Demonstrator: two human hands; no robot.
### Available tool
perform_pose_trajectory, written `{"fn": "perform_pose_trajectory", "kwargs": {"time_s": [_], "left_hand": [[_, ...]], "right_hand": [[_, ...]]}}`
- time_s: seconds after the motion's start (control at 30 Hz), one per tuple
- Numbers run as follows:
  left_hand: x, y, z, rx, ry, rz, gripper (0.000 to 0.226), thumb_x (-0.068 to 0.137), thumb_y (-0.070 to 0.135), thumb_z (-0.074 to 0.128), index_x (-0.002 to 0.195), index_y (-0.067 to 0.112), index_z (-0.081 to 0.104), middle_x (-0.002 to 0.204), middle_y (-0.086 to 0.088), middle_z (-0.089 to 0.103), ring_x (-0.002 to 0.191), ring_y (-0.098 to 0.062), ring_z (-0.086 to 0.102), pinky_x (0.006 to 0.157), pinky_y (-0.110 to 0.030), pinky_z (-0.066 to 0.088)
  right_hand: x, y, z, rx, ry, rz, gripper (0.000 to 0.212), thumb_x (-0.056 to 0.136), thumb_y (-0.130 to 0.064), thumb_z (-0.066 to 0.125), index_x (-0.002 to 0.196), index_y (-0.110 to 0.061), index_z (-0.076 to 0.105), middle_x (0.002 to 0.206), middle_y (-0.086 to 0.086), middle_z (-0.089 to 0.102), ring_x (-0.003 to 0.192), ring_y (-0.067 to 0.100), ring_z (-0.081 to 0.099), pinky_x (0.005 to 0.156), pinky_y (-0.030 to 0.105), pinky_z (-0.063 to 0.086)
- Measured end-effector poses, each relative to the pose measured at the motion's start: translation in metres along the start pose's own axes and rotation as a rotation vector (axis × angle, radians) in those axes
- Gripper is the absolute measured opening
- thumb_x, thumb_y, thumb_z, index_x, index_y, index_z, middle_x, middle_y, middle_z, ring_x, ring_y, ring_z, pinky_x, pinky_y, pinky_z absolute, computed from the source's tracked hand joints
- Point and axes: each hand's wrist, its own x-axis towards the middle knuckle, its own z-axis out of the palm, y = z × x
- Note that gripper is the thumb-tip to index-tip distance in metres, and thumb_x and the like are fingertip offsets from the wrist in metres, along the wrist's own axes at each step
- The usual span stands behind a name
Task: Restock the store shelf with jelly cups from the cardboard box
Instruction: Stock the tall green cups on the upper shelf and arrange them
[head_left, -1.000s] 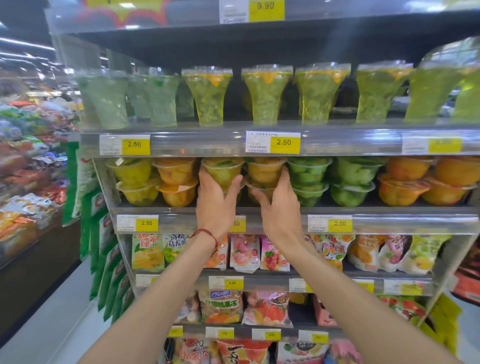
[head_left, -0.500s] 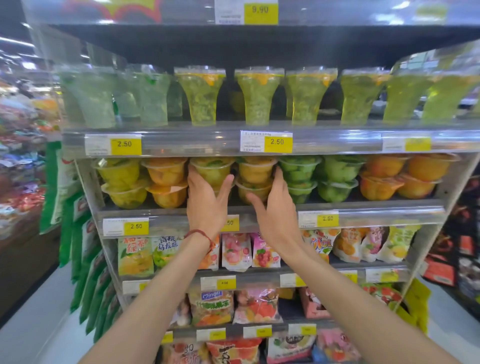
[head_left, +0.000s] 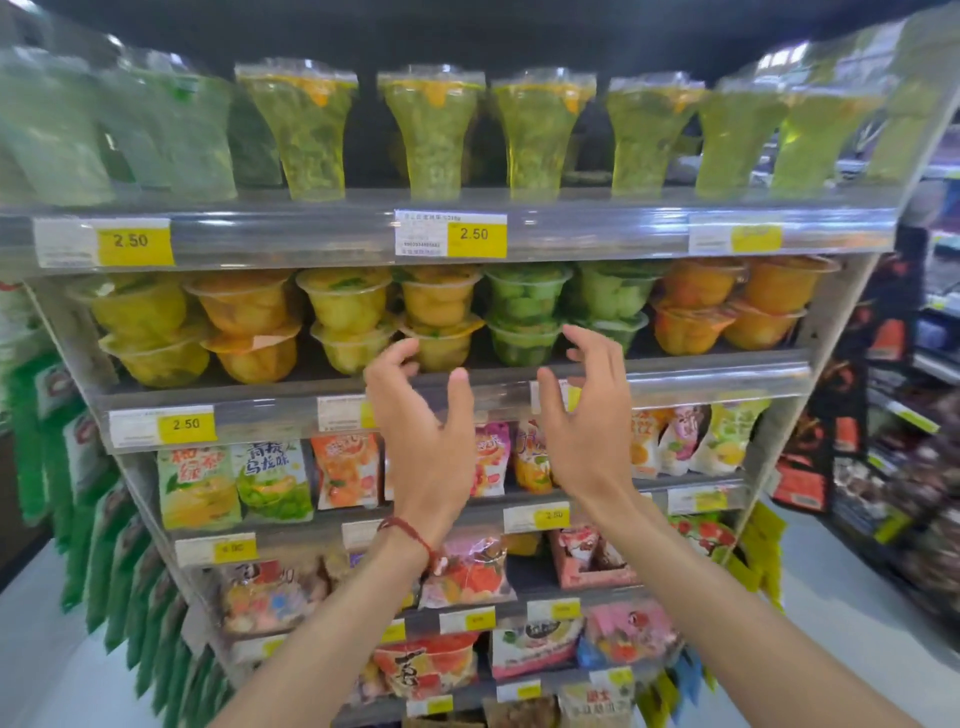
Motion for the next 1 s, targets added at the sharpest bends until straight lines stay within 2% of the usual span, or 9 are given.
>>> {"fn": "perform_pose_trajectory", "kwargs": {"time_s": [0.1,0.2,0.27,0.3,0.43,0.5,0.6,0.77,1.0], "left_hand": [[-0.003,0.012,0.019,0.043,-0.15,0.035,0.043,0.092,0.035,0.06,0.13,0.025,0.042,0.127,0.017,0.047,0.104,-0.004,0.056,0.085,-0.04,0.054],[0.001,0.023,0.038,0.177,-0.174,0.062,0.051,0.092,0.045,0.057,0.136,0.03,0.036,0.136,0.018,0.044,0.11,-0.001,0.053,0.09,-0.037,0.051],[0.005,0.027,0.047,0.253,-0.167,0.048,0.058,0.091,0.051,0.055,0.14,0.031,0.031,0.142,0.017,0.041,0.119,-0.004,0.051,0.095,-0.042,0.049],[0.007,0.029,0.052,0.292,-0.167,0.04,0.062,0.091,0.054,0.053,0.142,0.031,0.028,0.145,0.016,0.039,0.124,-0.007,0.049,0.098,-0.044,0.048],[0.014,0.036,0.072,0.431,-0.182,0.022,0.08,0.089,0.058,0.052,0.15,0.02,0.018,0.154,0.005,0.035,0.136,-0.02,0.042,0.107,-0.048,0.038],[0.018,0.038,0.082,0.458,-0.192,-0.004,0.085,0.088,0.06,0.052,0.151,0.017,0.015,0.154,0.001,0.036,0.136,-0.024,0.042,0.107,-0.05,0.038],[0.028,0.035,0.092,0.377,-0.201,-0.073,0.088,0.085,0.063,0.055,0.149,0.016,0.017,0.149,0.0,0.042,0.133,-0.024,0.045,0.104,-0.048,0.042],[0.038,0.03,0.107,0.259,-0.178,-0.131,0.08,0.088,0.064,0.051,0.141,0.011,0.024,0.142,-0.004,0.049,0.128,-0.025,0.049,0.1,-0.042,0.044],[0.037,0.025,0.113,0.313,-0.148,-0.099,0.065,0.094,0.062,0.044,0.132,0.011,0.029,0.137,-0.007,0.051,0.125,-0.03,0.05,0.096,-0.044,0.045]], "right_hand": [[0.012,0.017,-0.012,-0.05,0.067,0.045,0.045,0.098,-0.019,0.061,0.14,-0.011,0.048,0.137,0.002,0.047,0.128,0.017,0.047,0.106,0.036,0.043],[0.027,0.032,-0.025,-0.099,0.068,0.097,0.059,0.095,-0.027,0.064,0.145,-0.009,0.039,0.146,0.007,0.04,0.133,0.02,0.039,0.107,0.03,0.036],[0.038,0.04,-0.031,-0.11,0.02,0.128,0.068,0.094,-0.031,0.066,0.15,-0.008,0.033,0.15,0.008,0.035,0.136,0.022,0.036,0.105,0.023,0.031],[0.044,0.044,-0.034,-0.11,-0.016,0.136,0.074,0.094,-0.033,0.067,0.152,-0.008,0.029,0.152,0.009,0.033,0.138,0.023,0.035,0.107,0.023,0.03],[0.062,0.055,-0.037,-0.043,-0.142,0.154,0.091,0.092,-0.04,0.07,0.158,-0.01,0.015,0.157,0.009,0.03,0.143,0.025,0.035,0.112,0.04,0.039],[0.071,0.059,-0.039,0.016,-0.191,0.171,0.096,0.091,-0.041,0.071,0.159,-0.012,0.011,0.158,0.008,0.032,0.143,0.024,0.037,0.11,0.041,0.04],[0.083,0.064,-0.04,0.098,-0.249,0.191,0.102,0.088,-0.041,0.075,0.159,-0.012,0.007,0.157,0.004,0.039,0.14,0.023,0.043,0.109,0.038,0.041],[0.086,0.076,-0.041,0.118,-0.258,0.127,0.094,0.086,-0.037,0.078,0.156,-0.018,0.016,0.148,-0.002,0.05,0.135,0.018,0.05,0.106,0.044,0.047],[0.084,0.077,-0.046,0.125,-0.238,0.132,0.091,0.086,-0.04,0.077,0.154,-0.021,0.021,0.146,-0.004,0.051,0.135,0.015,0.049,0.108,0.046,0.046]]}}
